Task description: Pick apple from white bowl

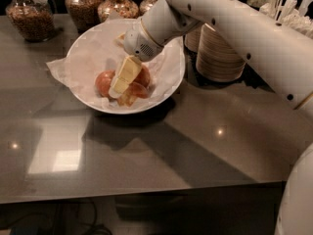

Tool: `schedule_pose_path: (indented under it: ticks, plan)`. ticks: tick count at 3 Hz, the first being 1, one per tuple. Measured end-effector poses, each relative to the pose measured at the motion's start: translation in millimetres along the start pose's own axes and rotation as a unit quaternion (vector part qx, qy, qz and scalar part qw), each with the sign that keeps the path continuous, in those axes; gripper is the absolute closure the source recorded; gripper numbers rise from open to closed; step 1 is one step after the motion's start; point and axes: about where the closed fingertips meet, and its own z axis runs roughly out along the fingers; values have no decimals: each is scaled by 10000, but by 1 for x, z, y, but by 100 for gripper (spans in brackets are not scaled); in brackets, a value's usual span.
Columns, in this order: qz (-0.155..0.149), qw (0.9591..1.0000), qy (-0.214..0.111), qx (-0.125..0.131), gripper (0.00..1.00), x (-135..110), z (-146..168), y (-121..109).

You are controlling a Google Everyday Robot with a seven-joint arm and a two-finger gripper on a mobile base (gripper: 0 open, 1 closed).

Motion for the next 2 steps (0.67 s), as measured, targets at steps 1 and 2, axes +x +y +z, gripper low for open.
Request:
schedule_pose_path:
  ticks: [1,2]
  plan:
    - [51,9999,135,-31,19,6,9,-4]
    - [31,9998,211,-63,32,6,13,-7]
